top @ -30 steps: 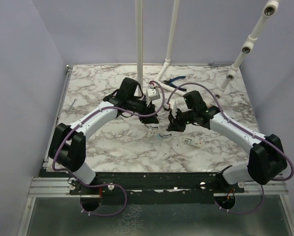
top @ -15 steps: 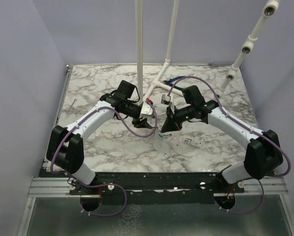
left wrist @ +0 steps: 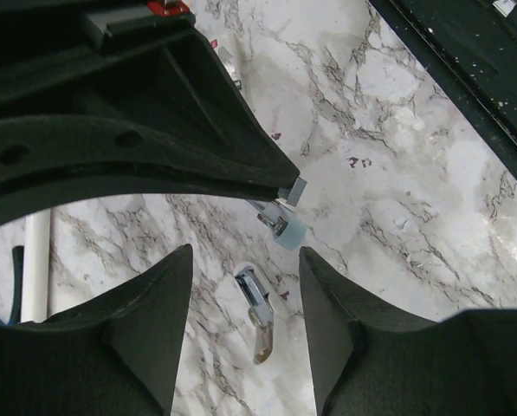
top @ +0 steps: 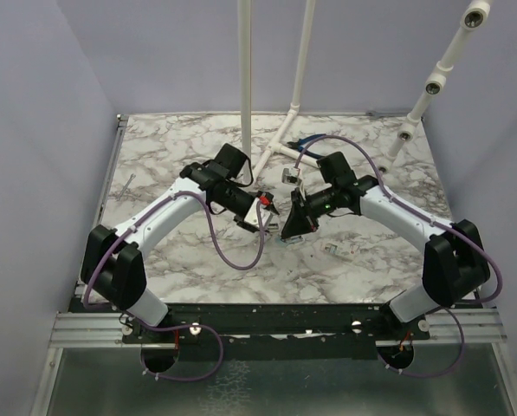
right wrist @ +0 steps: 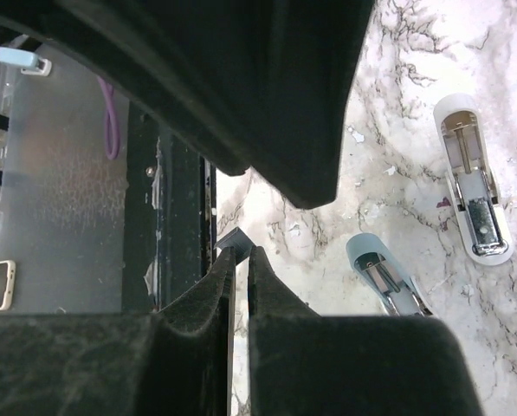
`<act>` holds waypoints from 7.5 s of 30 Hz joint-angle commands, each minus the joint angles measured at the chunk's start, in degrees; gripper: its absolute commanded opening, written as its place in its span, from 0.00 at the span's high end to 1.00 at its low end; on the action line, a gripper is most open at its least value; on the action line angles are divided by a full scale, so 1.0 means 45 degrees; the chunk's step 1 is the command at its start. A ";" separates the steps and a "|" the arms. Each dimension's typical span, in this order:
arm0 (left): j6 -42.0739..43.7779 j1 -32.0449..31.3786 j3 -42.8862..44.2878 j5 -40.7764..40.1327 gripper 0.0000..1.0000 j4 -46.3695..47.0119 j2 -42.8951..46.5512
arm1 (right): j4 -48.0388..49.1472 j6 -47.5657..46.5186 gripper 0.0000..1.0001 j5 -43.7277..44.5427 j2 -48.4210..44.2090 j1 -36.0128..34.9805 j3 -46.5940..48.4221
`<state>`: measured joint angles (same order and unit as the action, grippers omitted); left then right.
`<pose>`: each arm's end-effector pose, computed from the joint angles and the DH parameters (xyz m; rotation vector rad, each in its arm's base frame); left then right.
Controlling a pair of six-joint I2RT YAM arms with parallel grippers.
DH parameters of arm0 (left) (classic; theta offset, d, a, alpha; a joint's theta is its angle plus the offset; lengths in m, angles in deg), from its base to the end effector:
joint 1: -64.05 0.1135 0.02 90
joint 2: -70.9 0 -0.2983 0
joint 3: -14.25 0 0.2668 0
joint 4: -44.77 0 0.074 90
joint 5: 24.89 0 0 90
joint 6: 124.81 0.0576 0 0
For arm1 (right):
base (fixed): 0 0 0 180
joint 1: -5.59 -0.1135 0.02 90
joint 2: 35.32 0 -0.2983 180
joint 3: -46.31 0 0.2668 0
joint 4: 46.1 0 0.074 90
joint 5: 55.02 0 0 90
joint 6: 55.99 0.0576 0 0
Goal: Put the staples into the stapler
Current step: Pick up the staple from the center of the board.
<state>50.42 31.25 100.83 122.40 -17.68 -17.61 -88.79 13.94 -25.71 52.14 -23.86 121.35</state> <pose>0.2464 -0.2164 0.3079 2.0121 0.8919 -0.8510 0.2590 0.2039 0.2703 -1.3351 1.8938 1.3882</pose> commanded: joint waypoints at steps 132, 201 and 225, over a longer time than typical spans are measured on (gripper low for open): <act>-0.9822 -0.1072 0.0736 -0.0914 1.00 0.2010 -0.1508 | -0.1013 -0.1964 0.75 -0.1687 0.0256 0.2833 0.0735; -1.8713 -0.0446 0.1300 0.2770 1.00 0.4075 -0.3707 | 0.0652 -0.1246 0.71 -0.2422 -0.0993 0.2307 -0.1142; -1.8724 -0.0444 0.1207 0.3087 1.00 0.4093 -0.3703 | 0.0274 -0.2087 0.76 -0.2479 -0.0625 0.2302 -0.1190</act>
<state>-33.81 29.28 107.03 133.92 0.00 -34.44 -85.88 6.07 -35.44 48.47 -13.22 115.41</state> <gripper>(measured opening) 0.008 0.241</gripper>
